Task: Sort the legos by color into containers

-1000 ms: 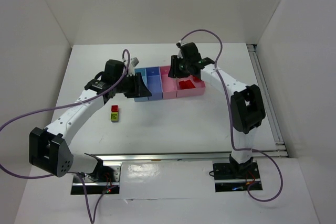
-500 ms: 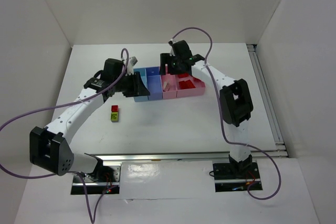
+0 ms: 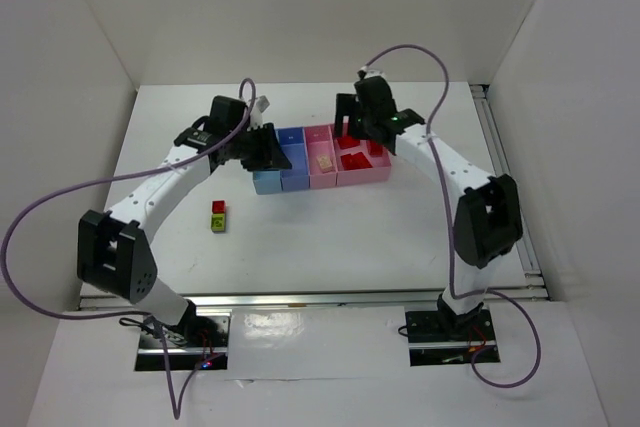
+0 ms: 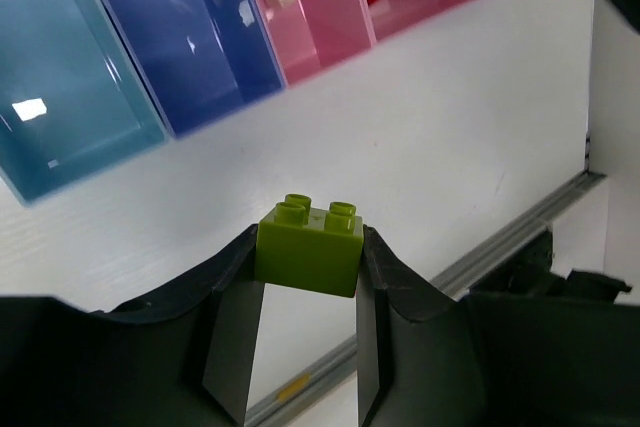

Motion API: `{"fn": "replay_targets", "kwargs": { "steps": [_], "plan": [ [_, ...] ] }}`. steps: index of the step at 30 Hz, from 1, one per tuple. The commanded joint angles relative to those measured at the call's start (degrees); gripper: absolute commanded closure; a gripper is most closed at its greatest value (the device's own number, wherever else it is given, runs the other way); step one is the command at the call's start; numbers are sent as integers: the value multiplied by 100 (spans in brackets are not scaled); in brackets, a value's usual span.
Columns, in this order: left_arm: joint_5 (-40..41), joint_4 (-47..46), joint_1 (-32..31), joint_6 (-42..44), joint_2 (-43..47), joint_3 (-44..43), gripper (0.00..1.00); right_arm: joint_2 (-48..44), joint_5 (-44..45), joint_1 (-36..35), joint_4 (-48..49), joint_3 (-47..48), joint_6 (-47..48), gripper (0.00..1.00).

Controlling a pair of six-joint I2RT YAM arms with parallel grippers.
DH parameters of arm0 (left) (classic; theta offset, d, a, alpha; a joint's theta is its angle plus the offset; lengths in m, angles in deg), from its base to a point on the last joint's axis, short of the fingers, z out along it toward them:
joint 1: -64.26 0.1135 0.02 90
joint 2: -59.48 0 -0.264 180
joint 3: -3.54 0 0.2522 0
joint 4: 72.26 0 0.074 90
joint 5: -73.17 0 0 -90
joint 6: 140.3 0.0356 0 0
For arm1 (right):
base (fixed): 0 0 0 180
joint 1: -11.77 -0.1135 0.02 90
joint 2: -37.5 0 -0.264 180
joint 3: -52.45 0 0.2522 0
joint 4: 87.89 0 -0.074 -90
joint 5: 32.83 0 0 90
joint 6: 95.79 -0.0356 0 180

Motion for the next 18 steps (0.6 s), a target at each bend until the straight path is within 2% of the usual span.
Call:
{"fn": "replay_targets", "kwargs": {
  "steps": [1,8,9,10,11,14,18],
  "plan": [
    [336,29,26,-225,-435,-656,100,-831,647,368,208,-320,-126,15],
    [829,-24,-26,-349,-1744,-1780,98,-1043,506,641,-239,-514,-179,9],
    [881,-24,-26,-349,-2006,-1913,78,-1095,506,641,-240,-445,-179,9],
    [882,37,-26,-349,-2122,-2027,78,-1095,506,641,-301,-444,-179,9],
    [951,90,-26,-349,-2228,-2141,49,-1165,454,641,-301,-444,-179,9],
    [952,310,-26,-270,-2641,-2625,17,-1323,453,641,-241,-637,-179,9],
    [943,557,-26,-164,-2853,-3065,5,-1456,506,641,-240,-717,-232,9]
  ]
}}
